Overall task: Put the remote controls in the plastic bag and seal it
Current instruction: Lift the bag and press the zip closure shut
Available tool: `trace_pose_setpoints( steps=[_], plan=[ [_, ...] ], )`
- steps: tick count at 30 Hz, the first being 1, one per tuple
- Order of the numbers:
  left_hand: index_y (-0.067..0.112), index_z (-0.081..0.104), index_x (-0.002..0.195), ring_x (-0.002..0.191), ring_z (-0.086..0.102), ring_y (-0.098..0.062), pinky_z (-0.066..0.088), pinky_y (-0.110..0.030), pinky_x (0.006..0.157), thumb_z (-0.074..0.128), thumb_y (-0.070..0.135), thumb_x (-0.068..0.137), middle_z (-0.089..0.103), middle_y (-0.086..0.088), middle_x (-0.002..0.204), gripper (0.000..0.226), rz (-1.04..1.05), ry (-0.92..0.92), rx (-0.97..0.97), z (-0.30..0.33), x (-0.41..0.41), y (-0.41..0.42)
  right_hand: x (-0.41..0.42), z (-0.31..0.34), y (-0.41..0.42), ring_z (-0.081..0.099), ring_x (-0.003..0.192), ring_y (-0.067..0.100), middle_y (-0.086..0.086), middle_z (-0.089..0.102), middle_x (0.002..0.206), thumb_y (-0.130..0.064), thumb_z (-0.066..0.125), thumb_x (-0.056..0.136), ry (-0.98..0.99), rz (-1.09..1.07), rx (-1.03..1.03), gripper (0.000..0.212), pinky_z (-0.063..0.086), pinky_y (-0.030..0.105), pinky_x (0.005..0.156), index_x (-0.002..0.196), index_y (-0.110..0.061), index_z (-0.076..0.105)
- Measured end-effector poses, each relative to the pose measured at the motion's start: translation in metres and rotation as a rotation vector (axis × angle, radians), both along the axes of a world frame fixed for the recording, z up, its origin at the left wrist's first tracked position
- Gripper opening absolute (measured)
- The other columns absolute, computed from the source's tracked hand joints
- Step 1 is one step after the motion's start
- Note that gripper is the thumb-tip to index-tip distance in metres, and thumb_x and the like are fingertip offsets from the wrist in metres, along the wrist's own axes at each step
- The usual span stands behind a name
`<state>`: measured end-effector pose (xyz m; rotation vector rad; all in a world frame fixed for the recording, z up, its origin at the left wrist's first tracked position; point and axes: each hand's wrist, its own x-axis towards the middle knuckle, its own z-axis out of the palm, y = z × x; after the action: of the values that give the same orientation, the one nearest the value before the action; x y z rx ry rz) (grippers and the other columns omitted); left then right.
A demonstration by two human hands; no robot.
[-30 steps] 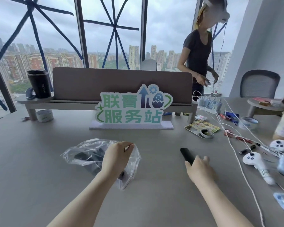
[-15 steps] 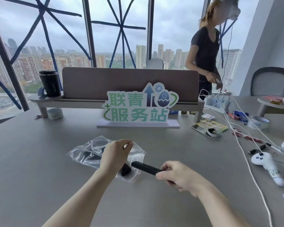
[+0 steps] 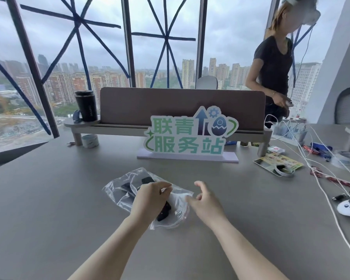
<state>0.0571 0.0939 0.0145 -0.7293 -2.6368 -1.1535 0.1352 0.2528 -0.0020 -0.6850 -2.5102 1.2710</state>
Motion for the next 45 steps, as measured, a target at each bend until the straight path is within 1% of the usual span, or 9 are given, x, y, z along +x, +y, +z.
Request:
trace_pose_setpoints(
  steps=[5, 10, 13, 17, 24, 31, 37, 42, 45],
  plan=[
    [0.038, 0.05, 0.126, 0.093, 0.06, -0.018, 0.045, -0.028, 0.071, 0.06, 0.038, 0.071, 0.065, 0.002, 0.11, 0.055, -0.122, -0.054, -0.465, -0.003, 0.008, -0.025, -0.023, 0.0, 0.004, 0.063, 0.083, 0.017, 0.0, 0.073, 0.104, -0.013, 0.052, 0.088, 0.052, -0.009, 0.106, 0.028, 0.043, 0.023, 0.063, 0.109, -0.021, 0.069],
    [0.026, 0.04, 0.124, 0.096, 0.061, -0.033, 0.049, -0.036, 0.068, 0.051, 0.018, 0.074, 0.058, -0.007, 0.11, 0.051, 0.054, -0.02, -0.771, -0.016, 0.036, -0.047, -0.02, 0.012, -0.001, 0.054, 0.037, 0.011, 0.0, 0.069, 0.053, -0.009, 0.049, 0.08, 0.114, -0.075, -0.025, 0.029, 0.049, 0.027, 0.051, 0.083, -0.023, 0.074],
    [0.03, 0.049, 0.117, 0.094, 0.064, -0.031, 0.054, -0.037, 0.076, 0.049, 0.023, 0.075, 0.064, -0.005, 0.108, 0.043, 0.141, -0.087, -0.597, -0.006, 0.038, -0.059, -0.007, 0.023, -0.008, 0.053, 0.032, 0.012, 0.002, 0.067, 0.047, -0.011, 0.051, 0.08, 0.185, -0.144, -0.057, 0.028, 0.054, 0.033, 0.05, 0.066, -0.021, 0.074],
    [0.015, 0.062, 0.083, 0.049, 0.067, -0.029, 0.058, -0.038, 0.048, 0.05, 0.002, 0.073, 0.064, -0.008, 0.083, 0.02, 0.127, -0.269, 0.16, 0.052, 0.024, -0.069, 0.009, 0.064, -0.015, 0.057, 0.036, 0.013, 0.006, 0.07, 0.051, -0.009, 0.053, 0.083, 0.365, -0.152, -0.136, 0.028, 0.056, 0.034, 0.045, 0.068, -0.018, 0.075],
    [0.005, 0.069, 0.07, 0.054, 0.065, -0.016, 0.058, -0.021, 0.057, 0.071, -0.004, 0.074, 0.065, -0.01, 0.066, 0.01, -0.06, -0.254, 0.63, 0.161, 0.003, -0.08, 0.017, 0.165, -0.02, 0.053, 0.036, 0.016, 0.009, 0.067, 0.054, -0.003, 0.049, 0.086, 0.632, -0.114, -0.327, 0.027, 0.049, 0.025, 0.04, 0.079, -0.008, 0.075],
    [0.021, 0.075, 0.077, 0.074, 0.068, -0.014, 0.054, -0.028, 0.081, 0.079, 0.002, 0.066, 0.075, -0.002, 0.079, 0.022, -0.106, -0.124, 0.413, 0.15, 0.002, -0.072, 0.022, 0.18, -0.01, 0.056, 0.037, 0.017, 0.009, 0.069, 0.054, -0.002, 0.051, 0.084, 0.653, -0.146, -0.354, 0.025, 0.051, 0.025, 0.039, 0.078, -0.006, 0.075],
    [0.017, 0.075, 0.073, 0.049, 0.057, -0.013, 0.053, -0.026, 0.049, 0.073, 0.009, 0.075, 0.071, -0.009, 0.063, 0.009, -0.033, -0.056, 0.392, 0.129, 0.008, -0.062, 0.039, 0.172, -0.003, 0.05, 0.038, 0.018, 0.005, 0.065, 0.051, -0.003, 0.053, 0.081, 0.663, -0.186, -0.319, 0.023, 0.045, 0.025, 0.04, 0.074, -0.006, 0.075],
    [0.012, 0.073, 0.075, 0.054, 0.06, -0.011, 0.051, -0.021, 0.047, 0.073, 0.01, 0.075, 0.07, 0.0, 0.065, 0.002, -0.108, -0.177, 0.49, 0.135, 0.019, -0.047, 0.06, 0.177, -0.002, 0.059, 0.061, 0.017, -0.004, 0.061, 0.059, -0.019, 0.059, 0.083, 0.66, -0.272, 0.236, 0.015, 0.047, 0.032, 0.058, 0.082, -0.026, 0.072],
    [0.011, 0.073, 0.076, 0.053, 0.06, -0.009, 0.051, -0.022, 0.048, 0.072, 0.011, 0.076, 0.068, 0.005, 0.063, 0.001, -0.152, -0.166, 0.471, 0.143, 0.028, -0.034, 0.061, 0.188, -0.017, 0.055, 0.079, 0.012, -0.01, 0.061, 0.079, -0.029, 0.068, 0.083, 0.703, 0.022, 0.582, 0.017, 0.049, 0.034, 0.071, 0.099, -0.028, 0.072]
  ],
)
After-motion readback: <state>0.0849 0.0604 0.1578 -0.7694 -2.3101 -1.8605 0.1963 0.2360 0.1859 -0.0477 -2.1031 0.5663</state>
